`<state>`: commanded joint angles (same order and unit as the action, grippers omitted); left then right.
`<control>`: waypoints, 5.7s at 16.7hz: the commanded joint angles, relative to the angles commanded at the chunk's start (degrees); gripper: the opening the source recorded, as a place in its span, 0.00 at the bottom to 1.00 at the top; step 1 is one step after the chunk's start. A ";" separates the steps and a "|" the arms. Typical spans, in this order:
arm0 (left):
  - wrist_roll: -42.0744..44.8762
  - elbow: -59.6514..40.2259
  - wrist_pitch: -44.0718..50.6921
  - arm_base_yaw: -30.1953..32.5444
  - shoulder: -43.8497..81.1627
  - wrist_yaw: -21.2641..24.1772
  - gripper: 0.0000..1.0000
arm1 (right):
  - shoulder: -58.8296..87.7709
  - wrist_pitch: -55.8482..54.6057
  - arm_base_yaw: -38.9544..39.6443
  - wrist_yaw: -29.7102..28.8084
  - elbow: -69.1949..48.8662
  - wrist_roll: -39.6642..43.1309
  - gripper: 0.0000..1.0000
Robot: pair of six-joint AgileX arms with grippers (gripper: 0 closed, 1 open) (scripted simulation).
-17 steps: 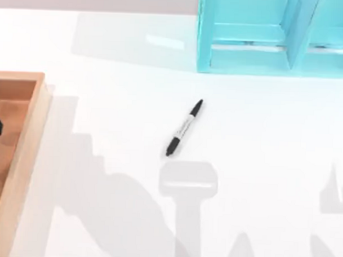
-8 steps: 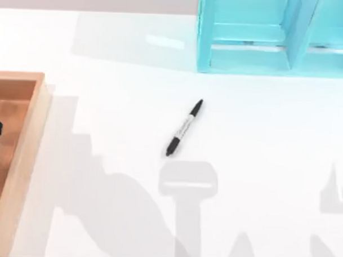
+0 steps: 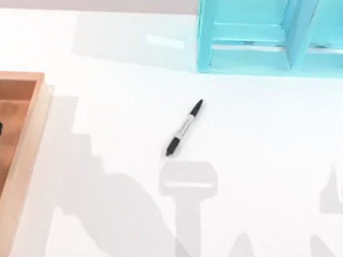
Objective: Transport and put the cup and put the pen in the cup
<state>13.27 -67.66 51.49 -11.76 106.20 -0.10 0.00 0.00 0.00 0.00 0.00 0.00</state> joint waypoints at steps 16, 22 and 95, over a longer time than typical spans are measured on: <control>-23.82 -26.50 28.08 21.47 -3.77 -0.05 0.00 | 0.00 0.00 0.00 0.00 0.00 0.00 1.00; -26.78 -29.12 33.69 26.85 -4.56 -0.03 0.00 | 0.00 0.00 0.00 0.00 0.00 0.00 1.00; -35.27 -76.40 50.23 35.67 24.73 2.35 1.00 | 0.00 0.00 0.00 0.00 0.00 0.00 1.00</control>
<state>-22.01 -144.07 101.71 23.91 130.93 2.25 0.00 0.00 0.00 0.00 0.00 0.00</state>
